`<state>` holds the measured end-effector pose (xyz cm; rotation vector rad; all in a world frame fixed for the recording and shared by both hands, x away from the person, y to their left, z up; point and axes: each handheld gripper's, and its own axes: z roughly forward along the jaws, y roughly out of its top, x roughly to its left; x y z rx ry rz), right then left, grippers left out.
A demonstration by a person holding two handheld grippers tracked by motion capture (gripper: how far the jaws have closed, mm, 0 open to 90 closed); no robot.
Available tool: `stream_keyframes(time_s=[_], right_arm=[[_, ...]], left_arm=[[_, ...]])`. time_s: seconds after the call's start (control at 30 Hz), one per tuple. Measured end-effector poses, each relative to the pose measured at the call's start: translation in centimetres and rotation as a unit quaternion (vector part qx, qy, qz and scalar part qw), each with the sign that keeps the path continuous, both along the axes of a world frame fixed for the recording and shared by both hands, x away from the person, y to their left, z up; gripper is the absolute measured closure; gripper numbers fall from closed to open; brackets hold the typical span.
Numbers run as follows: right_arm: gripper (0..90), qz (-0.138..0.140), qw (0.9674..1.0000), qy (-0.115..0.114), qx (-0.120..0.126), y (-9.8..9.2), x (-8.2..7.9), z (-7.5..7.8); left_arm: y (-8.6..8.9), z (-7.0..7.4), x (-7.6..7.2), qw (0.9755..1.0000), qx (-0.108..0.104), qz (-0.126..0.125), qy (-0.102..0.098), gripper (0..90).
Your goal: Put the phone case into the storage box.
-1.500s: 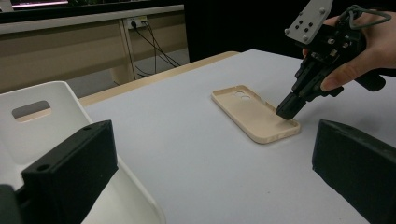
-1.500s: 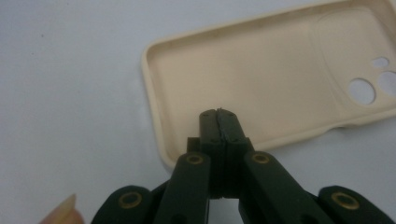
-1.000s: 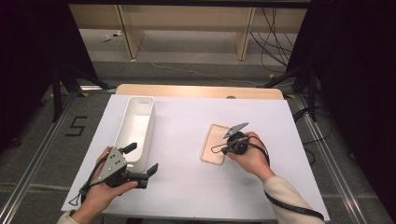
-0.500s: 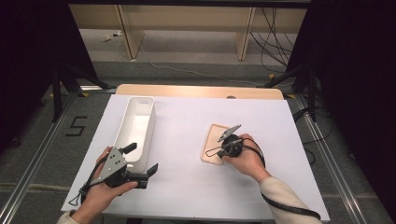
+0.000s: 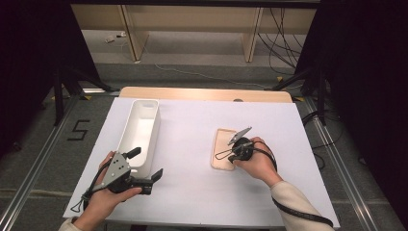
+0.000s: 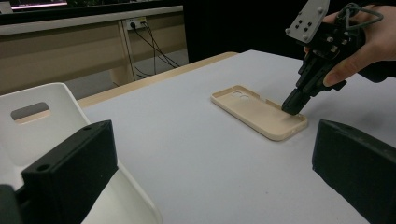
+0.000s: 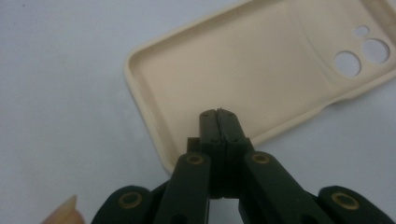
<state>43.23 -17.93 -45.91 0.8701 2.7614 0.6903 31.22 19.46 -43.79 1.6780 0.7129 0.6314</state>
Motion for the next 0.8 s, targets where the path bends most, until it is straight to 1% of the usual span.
stream_keyframes(time_s=[0.1, 0.2, 0.37, 0.43, 0.53, 0.63, 0.67, 0.7, 0.77, 0.8], right_arm=[[90.0, -0.007, 1.0, 0.005, -0.003, -0.3, 0.0, 0.1], [90.0, -0.007, 1.0, 0.003, 0.0, -0.6, 0.1, 0.1], [90.0, -0.013, 0.9999, 0.004, -0.006, -0.9, 0.1, 0.3], [90.0, -0.016, 0.9999, 0.002, -0.003, -0.9, 0.1, 0.2], [90.0, -0.018, 0.9998, 0.008, 0.001, -0.9, 0.0, 0.2], [90.0, -0.017, 0.9998, 0.007, 0.003, -1.0, 0.0, 0.3], [90.0, -0.021, 0.9997, 0.001, 0.007, -1.0, 0.0, 0.3], [90.0, -0.021, 0.9997, 0.002, 0.015, -1.1, 0.0, 0.5], [82.9, -0.028, 0.999, -0.009, 0.034, -1.4, -0.2, 1.1], [79.9, -0.034, 0.9982, -0.02, 0.046, -1.6, -0.3, 1.3]], left_arm=[[0.0, 0.0, 0.0, 1.0, -0.001, 0.0, 0.0, 0.0], [0.0, 0.0, 0.0, 1.0, -0.001, 0.0, 0.0, 0.0], [0.0, 0.0, 0.0, 1.0, 0.0, 0.0, 0.0, 0.0], [0.0, 0.0, 0.0, 1.0, 0.0, 0.0, 0.0, 0.0], [0.0, 0.0, 0.0, 1.0, 0.0, -0.001, 0.001, 0.0], [0.0, 0.0, 0.0, 1.0, 0.0, 0.0, 0.0, 0.0], [0.0, 0.0, 0.0, 1.0, 0.0, 0.0, 0.0, 0.0], [0.0, 0.0, 0.0, 1.0, 0.0, -0.001, 0.0, 0.0], [0.0, 0.0, -0.1, 1.0, 0.0, 0.0, 0.001, 0.0], [0.0, 0.0, 0.0, 1.0, 0.001, 0.001, 0.001, 0.0]])
